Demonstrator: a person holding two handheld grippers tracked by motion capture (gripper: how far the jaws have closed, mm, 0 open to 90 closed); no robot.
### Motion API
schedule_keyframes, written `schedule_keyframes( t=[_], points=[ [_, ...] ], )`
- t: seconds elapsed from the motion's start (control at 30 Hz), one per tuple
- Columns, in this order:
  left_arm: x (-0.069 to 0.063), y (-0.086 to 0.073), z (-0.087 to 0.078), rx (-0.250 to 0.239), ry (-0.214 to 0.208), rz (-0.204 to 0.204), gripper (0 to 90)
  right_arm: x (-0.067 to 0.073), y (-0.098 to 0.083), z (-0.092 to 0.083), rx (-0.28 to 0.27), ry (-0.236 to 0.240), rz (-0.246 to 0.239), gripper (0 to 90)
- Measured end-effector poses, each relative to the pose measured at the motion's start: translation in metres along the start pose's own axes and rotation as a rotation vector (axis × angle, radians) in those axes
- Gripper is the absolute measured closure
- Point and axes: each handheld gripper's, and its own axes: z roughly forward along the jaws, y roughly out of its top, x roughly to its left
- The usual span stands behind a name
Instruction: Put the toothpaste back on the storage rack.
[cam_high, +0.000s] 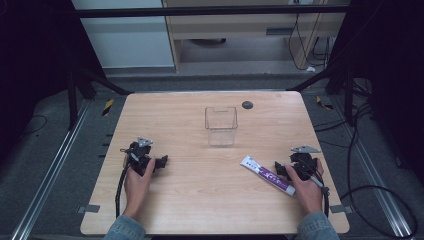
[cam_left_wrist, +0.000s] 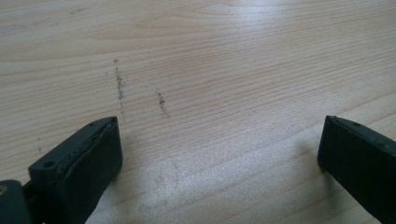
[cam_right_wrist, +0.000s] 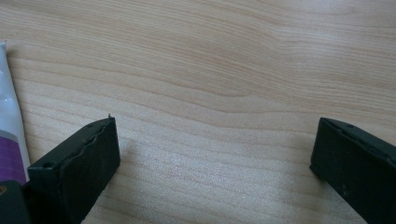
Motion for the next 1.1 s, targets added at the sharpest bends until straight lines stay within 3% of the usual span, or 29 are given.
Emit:
schedule_keyframes(
  t=[0.37, 0.5, 0.53, 0.73, 0.93, 1.1],
  points=[
    [-0.005, -0.001, -0.001, 0.001, 0.035, -0.035, 0.0, 0.001, -0.001, -0.001, -0.011, 0.005, -0.004, 5.4],
    [-0.005, -0.001, -0.001, 0.001, 0.04, -0.038, 0.0, 0.001, 0.0, -0.004, -0.008, 0.006, -0.011, 14.6],
    [-0.006, -0.001, -0.001, 0.001, 0.044, -0.04, 0.0, 0.002, 0.003, -0.009, 0.011, -0.001, -0.045, 15.0],
    [-0.005, -0.003, -0.003, 0.002, 0.032, -0.03, 0.0, 0.01, 0.017, -0.037, 0.014, -0.021, -0.102, 15.4],
    [-0.005, -0.003, -0.003, 0.0, 0.032, -0.032, 0.0, 0.035, 0.027, -0.056, 0.053, 0.035, -0.183, 21.0],
    [-0.005, -0.003, -0.003, 0.0, 0.032, -0.031, 0.0, 0.049, 0.026, -0.06, 0.088, 0.076, -0.222, 23.8]
  ],
)
